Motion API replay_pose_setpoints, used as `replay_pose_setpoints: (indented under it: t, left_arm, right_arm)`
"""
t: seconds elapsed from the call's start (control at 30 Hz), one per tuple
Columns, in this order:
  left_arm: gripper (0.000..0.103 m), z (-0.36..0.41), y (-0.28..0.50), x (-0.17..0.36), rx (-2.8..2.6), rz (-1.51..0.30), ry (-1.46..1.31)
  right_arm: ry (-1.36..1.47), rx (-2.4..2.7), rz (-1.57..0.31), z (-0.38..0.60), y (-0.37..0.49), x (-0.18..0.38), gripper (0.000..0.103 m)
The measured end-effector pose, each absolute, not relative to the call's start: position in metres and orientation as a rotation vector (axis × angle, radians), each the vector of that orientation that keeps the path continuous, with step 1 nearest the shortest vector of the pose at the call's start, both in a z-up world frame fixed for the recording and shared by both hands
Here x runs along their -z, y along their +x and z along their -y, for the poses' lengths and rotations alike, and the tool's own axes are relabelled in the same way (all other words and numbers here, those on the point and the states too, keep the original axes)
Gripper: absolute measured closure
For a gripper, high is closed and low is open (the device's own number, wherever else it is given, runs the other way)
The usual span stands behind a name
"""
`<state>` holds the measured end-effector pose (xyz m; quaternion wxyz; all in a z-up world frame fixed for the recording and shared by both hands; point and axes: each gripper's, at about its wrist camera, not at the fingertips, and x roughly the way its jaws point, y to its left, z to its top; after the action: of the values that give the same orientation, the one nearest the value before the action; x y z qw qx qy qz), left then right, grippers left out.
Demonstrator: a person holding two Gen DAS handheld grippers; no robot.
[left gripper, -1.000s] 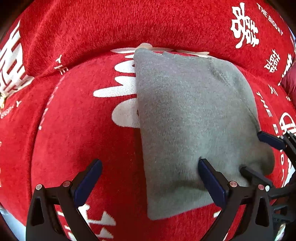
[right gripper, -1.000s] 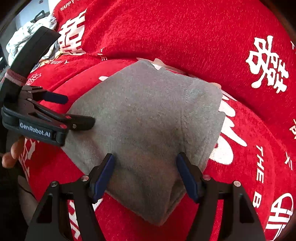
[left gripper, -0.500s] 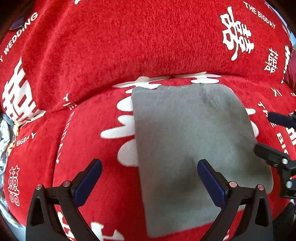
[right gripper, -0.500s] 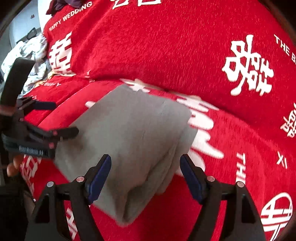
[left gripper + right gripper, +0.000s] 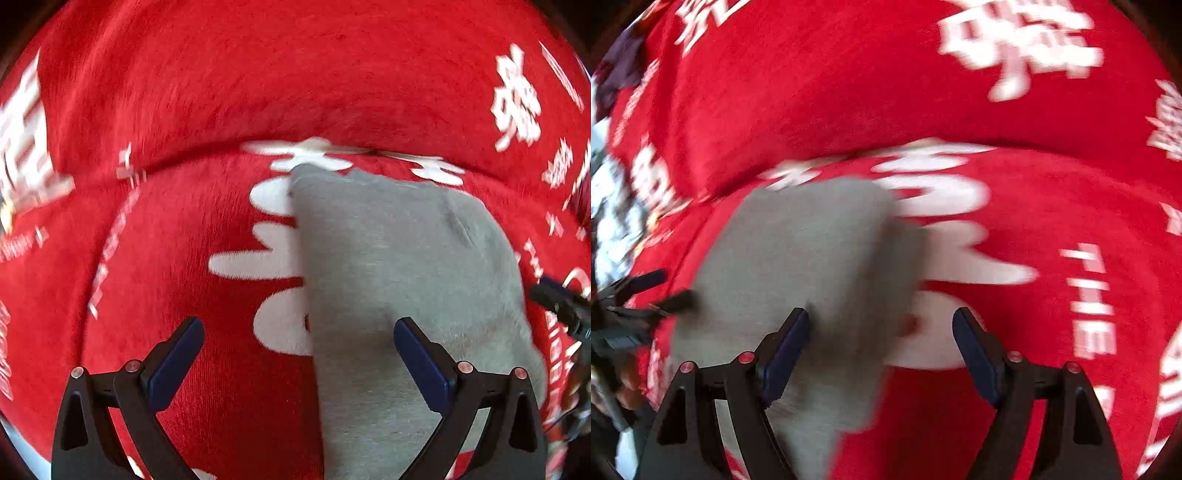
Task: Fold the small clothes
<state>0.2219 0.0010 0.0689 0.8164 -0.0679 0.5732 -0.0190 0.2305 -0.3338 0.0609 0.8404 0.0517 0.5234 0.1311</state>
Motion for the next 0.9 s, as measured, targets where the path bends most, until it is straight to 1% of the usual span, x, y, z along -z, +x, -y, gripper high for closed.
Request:
replay_pose_setpoints:
  t: [0.07,0.13,0.2,0.3,0.37,0.4,0.43,0.47,0.5,0.53,0.57,0.6,0.7,0.9]
  left_arm:
    - [0.0,-0.008,0.225,-0.058,0.061,-1.266,-0.232]
    - [0.0,0.0,0.227,-0.049,0.106,-1.291,-0.265]
    - [0.0,0.012,0.227,-0.042,0.142,-1.306,-0.274]
    - [0.0,0.029,0.228,-0.032,0.189,-1.332,-0.307]
    - [0.0,0.034,0.229,-0.026,0.208,-1.338,-0.348]
    - [0.002,0.036,0.229,-0.026,0.205,-1.332,-0.347]
    - [0.009,0.038,0.229,-0.027,0.219,-1.314,-0.346]
    - [0.02,0.04,0.228,-0.031,0.237,-1.303,-0.346]
    - [0.033,0.041,0.227,-0.034,0.24,-1.292,-0.334]
    - [0.04,0.043,0.225,-0.039,0.258,-1.275,-0.308]
    - [0.052,0.044,0.224,-0.044,0.268,-1.263,-0.289]
    - [0.057,0.044,0.222,-0.049,0.275,-1.255,-0.274]
    - [0.059,0.045,0.215,-0.064,0.272,-1.241,-0.249]
    - [0.059,0.038,0.184,-0.101,0.269,-1.188,-0.221]
  right_arm:
    - [0.208,-0.285,-1.104,0.355,0.229,-0.064,0.02]
    - [0.36,-0.321,-1.11,0.369,0.229,-0.062,0.02]
    - [0.438,-0.364,-1.114,0.364,0.232,-0.059,0.02]
    - [0.453,-0.418,-1.162,0.333,0.235,-0.043,0.02]
    - [0.428,-0.44,-1.243,0.308,0.241,-0.025,0.02]
    - [0.406,-0.431,-1.25,0.299,0.241,-0.02,0.018]
    - [0.371,-0.417,-1.195,0.292,0.239,-0.024,0.018]
    - [0.353,-0.423,-1.196,0.283,0.239,-0.025,0.02]
    - [0.351,-0.434,-1.208,0.277,0.24,-0.024,0.031]
    - [0.317,-0.424,-1.202,0.269,0.238,-0.028,0.038]
    - [0.274,-0.435,-1.191,0.262,0.237,-0.033,0.052]
    - [0.252,-0.443,-1.178,0.256,0.235,-0.037,0.058]
    - [0.172,-0.445,-1.135,0.245,0.228,-0.057,0.061]
    - [0.07,-0.464,-1.062,0.228,0.195,-0.101,0.062]
